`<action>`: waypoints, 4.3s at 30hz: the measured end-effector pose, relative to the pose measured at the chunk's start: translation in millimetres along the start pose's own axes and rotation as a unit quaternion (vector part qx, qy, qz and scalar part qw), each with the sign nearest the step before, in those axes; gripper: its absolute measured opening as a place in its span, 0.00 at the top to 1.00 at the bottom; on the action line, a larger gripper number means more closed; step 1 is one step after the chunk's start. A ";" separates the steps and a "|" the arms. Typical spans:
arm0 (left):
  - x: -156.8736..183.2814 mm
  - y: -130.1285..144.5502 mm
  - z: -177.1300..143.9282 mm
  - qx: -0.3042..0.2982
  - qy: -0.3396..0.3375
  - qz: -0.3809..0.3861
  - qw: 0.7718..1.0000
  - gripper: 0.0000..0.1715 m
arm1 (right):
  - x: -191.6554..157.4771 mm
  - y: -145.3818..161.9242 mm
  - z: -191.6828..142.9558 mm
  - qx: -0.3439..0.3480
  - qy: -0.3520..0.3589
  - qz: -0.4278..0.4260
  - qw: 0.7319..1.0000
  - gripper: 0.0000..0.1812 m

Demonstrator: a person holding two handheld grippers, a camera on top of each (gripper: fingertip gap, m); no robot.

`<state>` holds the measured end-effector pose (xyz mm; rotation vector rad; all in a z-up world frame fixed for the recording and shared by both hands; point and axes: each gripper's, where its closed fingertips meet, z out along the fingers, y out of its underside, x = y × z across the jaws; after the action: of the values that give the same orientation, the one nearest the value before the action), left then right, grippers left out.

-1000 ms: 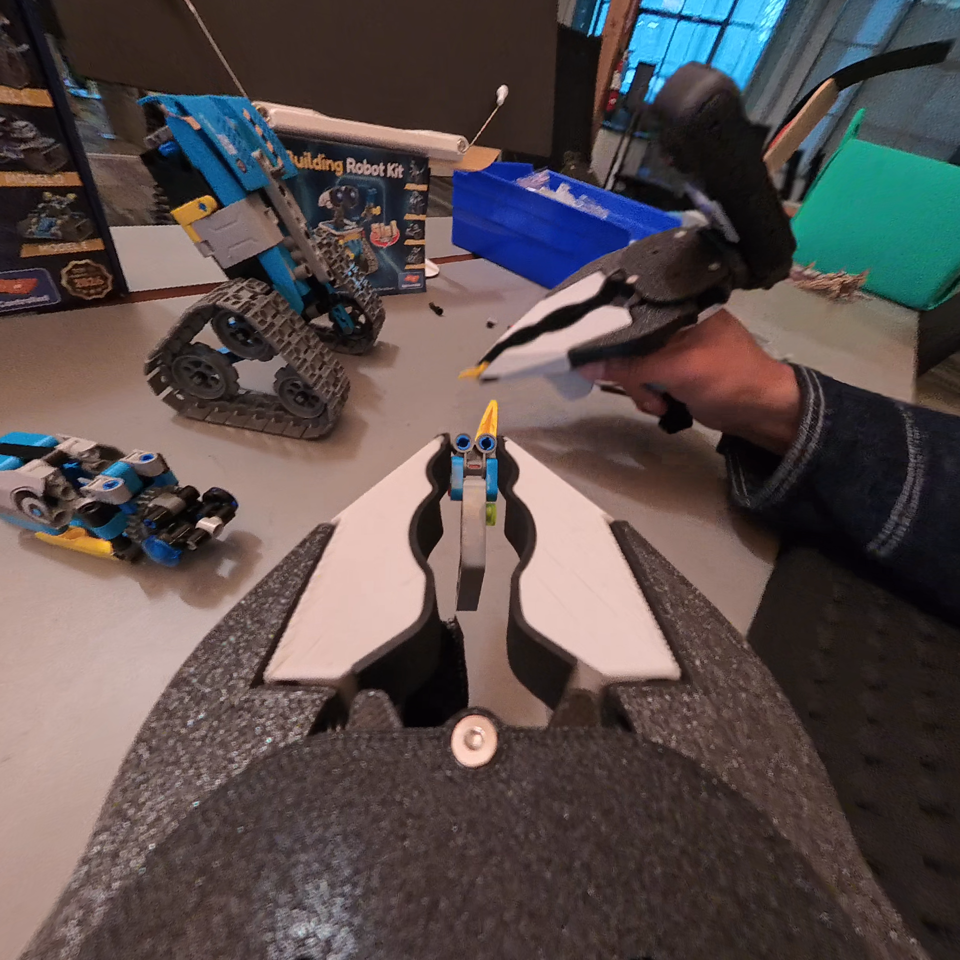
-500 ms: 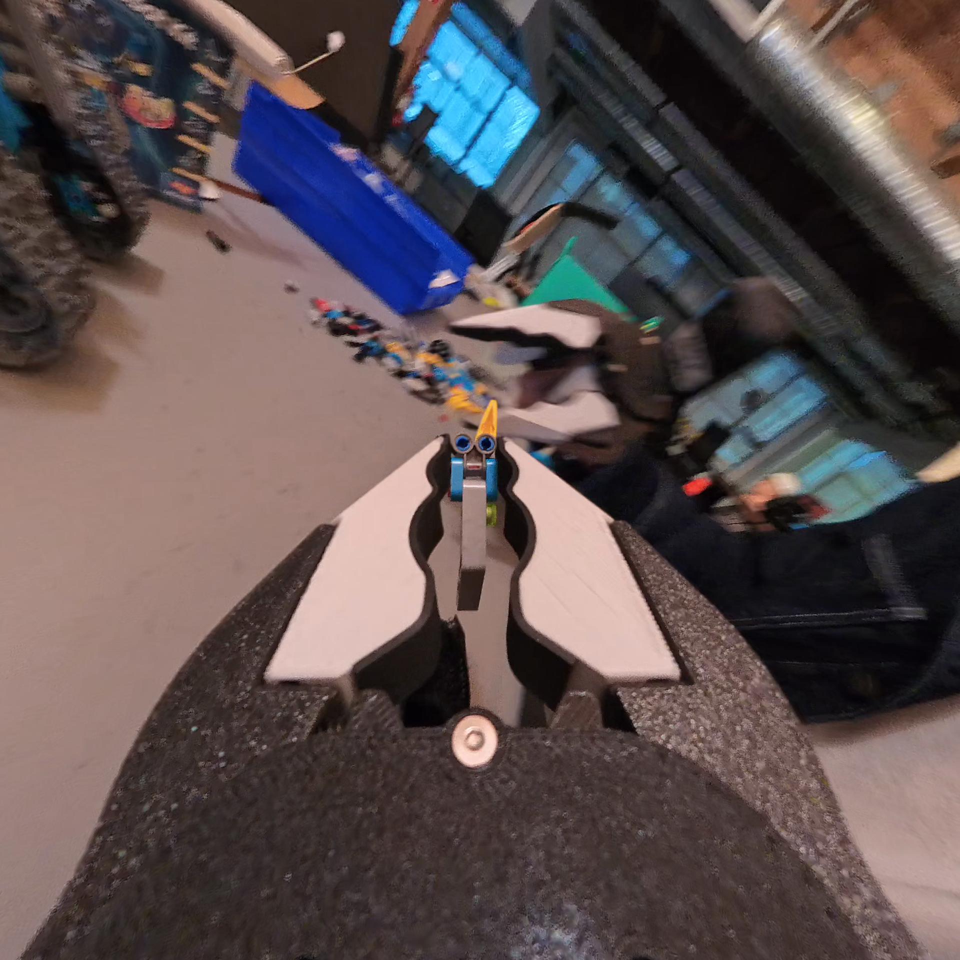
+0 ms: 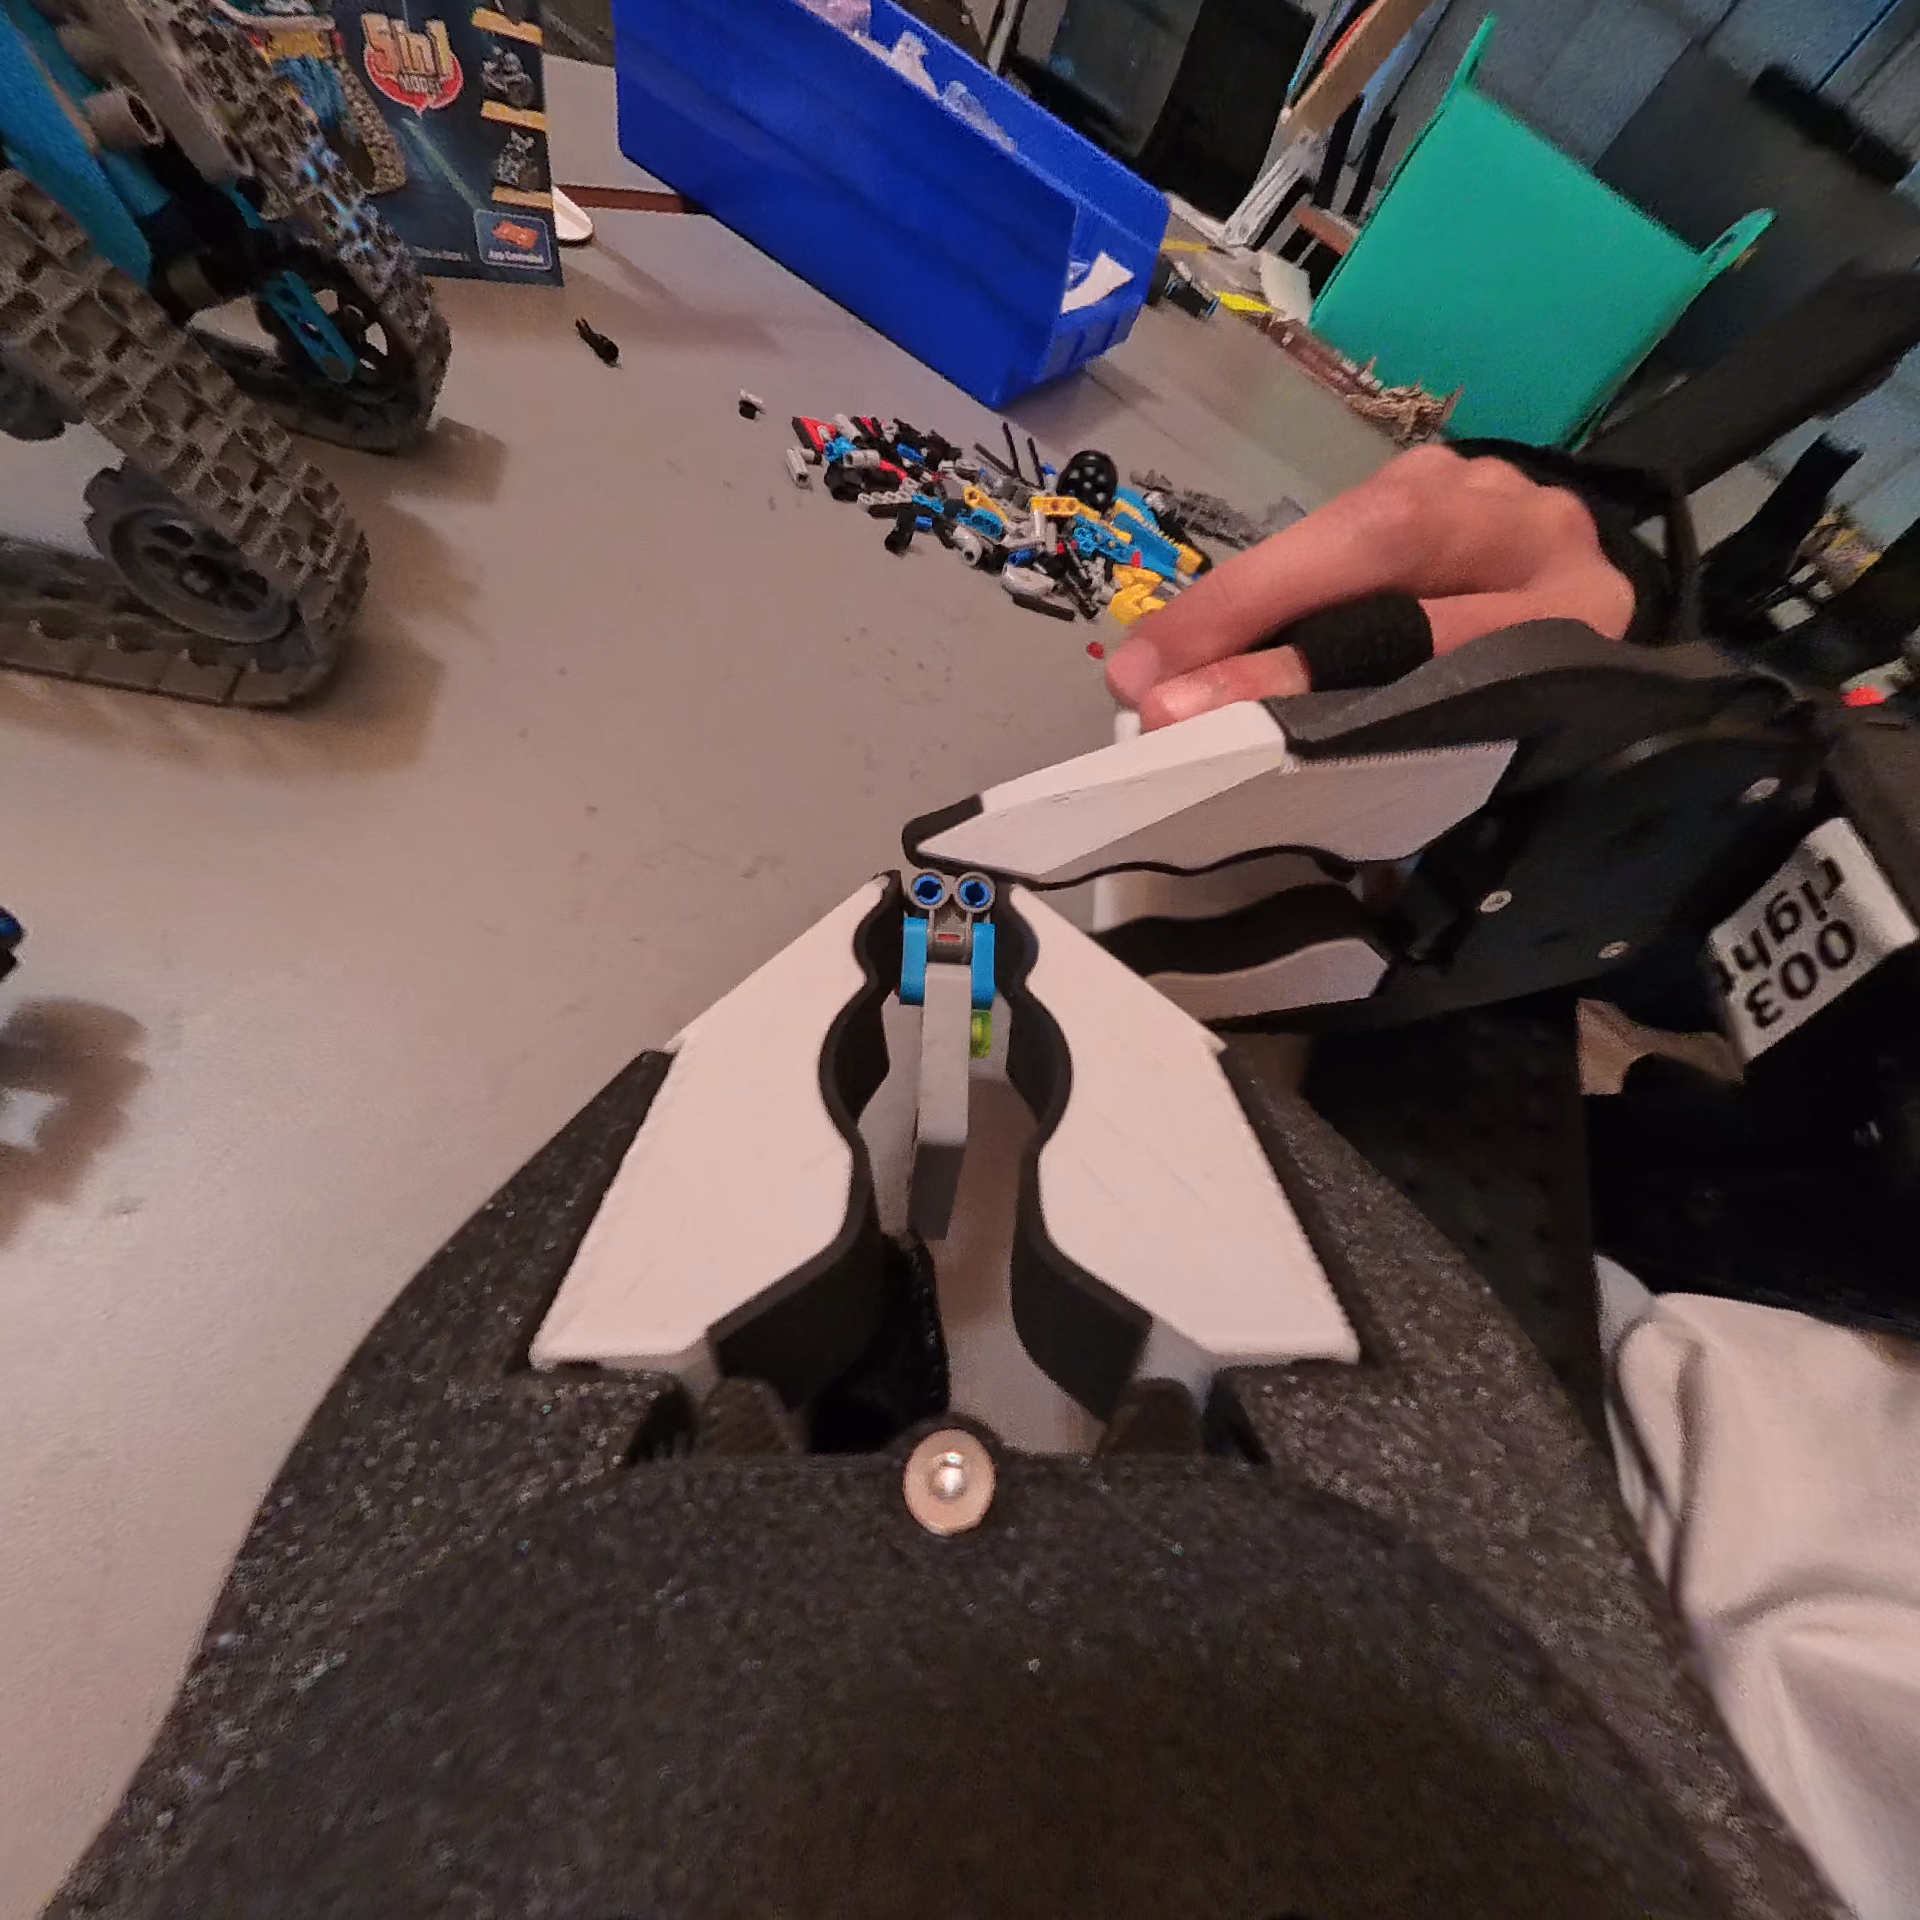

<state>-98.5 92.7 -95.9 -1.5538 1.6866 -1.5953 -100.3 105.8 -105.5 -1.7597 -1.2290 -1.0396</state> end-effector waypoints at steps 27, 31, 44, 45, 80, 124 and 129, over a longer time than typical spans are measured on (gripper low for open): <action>13.2 -8.6 -8.7 0.039 0.071 -0.038 0.996 0.91 | 7.7 0.6 -11.7 0.069 -0.040 0.165 0.983 0.97; 12.8 -8.8 -7.9 0.037 0.059 -0.021 0.997 0.92 | 8.4 2.1 -11.5 0.068 -0.033 0.171 0.982 0.97; 1.5 -24.2 -17.5 0.094 0.065 -0.088 0.990 0.92 | 17.5 -7.4 -4.5 0.096 -0.071 0.332 0.936 0.97; 4.5 -27.5 -20.4 0.104 0.089 -0.107 0.985 0.92 | 21.7 -10.7 -8.9 0.120 -0.077 0.364 0.921 0.97; 17.4 -45.3 -31.3 0.156 0.104 -0.073 0.979 0.97 | 50.0 -12.2 -31.7 0.288 -0.197 0.621 0.702 0.95; -0.7 -46.6 -24.1 0.171 0.099 -0.161 0.967 0.94 | 43.8 -1.2 -2.5 0.129 0.014 0.451 0.883 0.99; 1.0 -48.3 -26.8 0.179 0.088 -0.137 0.970 0.96 | 45.3 -5.7 -4.3 0.140 0.010 0.452 0.881 0.99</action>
<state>-98.8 115.9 -45.9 -1.5414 1.2040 -2.0966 -97.0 119.7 -62.0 -1.7672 -0.3801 -0.2991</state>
